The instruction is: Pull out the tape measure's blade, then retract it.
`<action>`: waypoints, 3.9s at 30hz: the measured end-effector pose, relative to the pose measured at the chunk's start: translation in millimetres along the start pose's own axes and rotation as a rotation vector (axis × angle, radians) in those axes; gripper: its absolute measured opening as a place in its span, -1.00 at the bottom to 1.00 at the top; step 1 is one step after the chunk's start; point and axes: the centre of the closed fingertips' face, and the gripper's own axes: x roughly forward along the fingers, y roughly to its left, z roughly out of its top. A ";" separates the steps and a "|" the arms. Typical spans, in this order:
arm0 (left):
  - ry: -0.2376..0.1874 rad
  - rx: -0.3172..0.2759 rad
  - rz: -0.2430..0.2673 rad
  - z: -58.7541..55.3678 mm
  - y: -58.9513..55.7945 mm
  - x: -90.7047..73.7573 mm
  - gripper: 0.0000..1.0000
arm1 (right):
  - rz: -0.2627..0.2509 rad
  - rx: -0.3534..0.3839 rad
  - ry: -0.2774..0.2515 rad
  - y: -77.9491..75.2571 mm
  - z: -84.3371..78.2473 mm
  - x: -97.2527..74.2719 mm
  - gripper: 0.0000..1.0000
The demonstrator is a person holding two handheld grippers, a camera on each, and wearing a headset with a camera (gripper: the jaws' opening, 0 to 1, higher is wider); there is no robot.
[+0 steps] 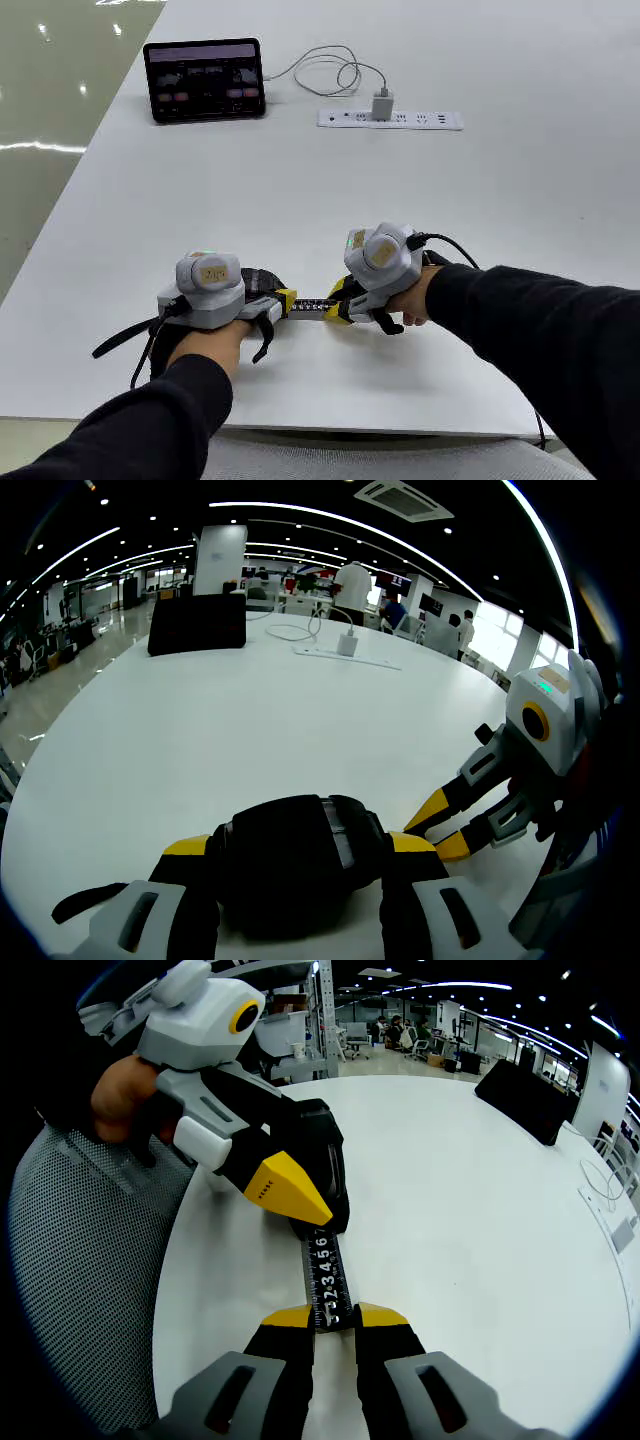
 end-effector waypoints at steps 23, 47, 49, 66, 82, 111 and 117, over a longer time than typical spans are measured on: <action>-0.008 -0.006 0.000 1.1 0.6 0.2 0.23 | -0.005 0.029 -0.051 -0.6 16.3 12.9 -0.79; -0.001 -0.009 -0.004 0.3 0.4 1.5 0.23 | -0.015 0.031 -0.045 1.3 25.1 21.9 -0.77; -0.001 -0.008 -0.003 0.3 0.6 1.2 0.22 | -0.009 0.015 -0.042 2.3 24.0 20.0 -0.76; 0.003 -0.009 -0.029 0.2 1.2 -1.0 0.20 | -0.017 -0.043 -0.067 5.8 28.2 23.0 -0.79; 0.000 -0.013 -0.033 0.0 1.3 -1.5 0.21 | -0.004 -0.045 -0.079 5.8 37.1 32.3 -0.79; -0.005 -0.019 -0.035 1.0 0.2 -0.6 0.27 | -0.011 -0.036 -0.083 5.5 37.3 32.8 -0.78; -0.015 -0.027 -0.046 1.9 0.3 -1.5 0.27 | -0.010 -0.021 -0.084 5.8 37.4 32.5 -0.77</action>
